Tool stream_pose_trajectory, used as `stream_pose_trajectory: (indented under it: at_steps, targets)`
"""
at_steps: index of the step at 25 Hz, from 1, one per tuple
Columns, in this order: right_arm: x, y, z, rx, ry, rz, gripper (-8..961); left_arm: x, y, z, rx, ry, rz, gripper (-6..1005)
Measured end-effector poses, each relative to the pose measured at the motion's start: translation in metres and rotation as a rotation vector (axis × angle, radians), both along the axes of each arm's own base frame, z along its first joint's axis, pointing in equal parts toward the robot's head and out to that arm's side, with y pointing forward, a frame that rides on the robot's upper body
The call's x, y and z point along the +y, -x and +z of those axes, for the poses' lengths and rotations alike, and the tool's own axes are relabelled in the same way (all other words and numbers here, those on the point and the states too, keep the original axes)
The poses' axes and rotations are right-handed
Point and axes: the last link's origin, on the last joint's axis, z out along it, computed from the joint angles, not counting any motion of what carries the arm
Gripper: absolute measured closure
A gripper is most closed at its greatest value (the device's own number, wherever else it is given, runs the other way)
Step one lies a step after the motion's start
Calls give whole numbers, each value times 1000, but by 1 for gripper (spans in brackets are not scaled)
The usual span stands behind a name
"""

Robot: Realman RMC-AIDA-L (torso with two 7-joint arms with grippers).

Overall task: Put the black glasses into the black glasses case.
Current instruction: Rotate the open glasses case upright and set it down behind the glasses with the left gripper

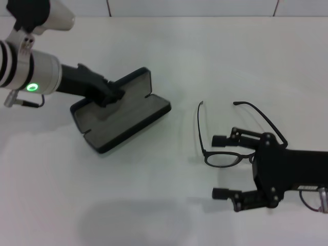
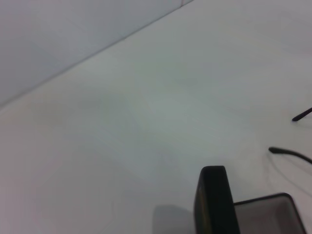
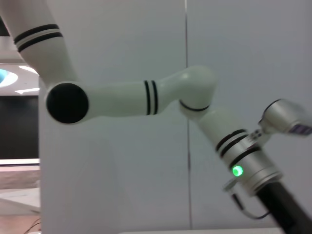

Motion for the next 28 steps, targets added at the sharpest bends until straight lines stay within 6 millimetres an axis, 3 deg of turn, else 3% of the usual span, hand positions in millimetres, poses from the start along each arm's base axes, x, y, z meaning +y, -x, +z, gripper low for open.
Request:
stream_pose_trajectory:
  at_steps: [6,14,21,28]
  targets:
    - [-11,0,-10,0,1,42,84,9,-25,-9,62,52,-175,792]
    - [-18,-6,-10,7,-18,29,84,4,-47,-32,174,172,-477,794]
    - [-18,-6,-8,15,-18,32,83,-2,-66,-43,100,198,-627,793]
    - [-18,-5,-6,23,-17,38,84,0,-63,-62,134,187,-665,794]
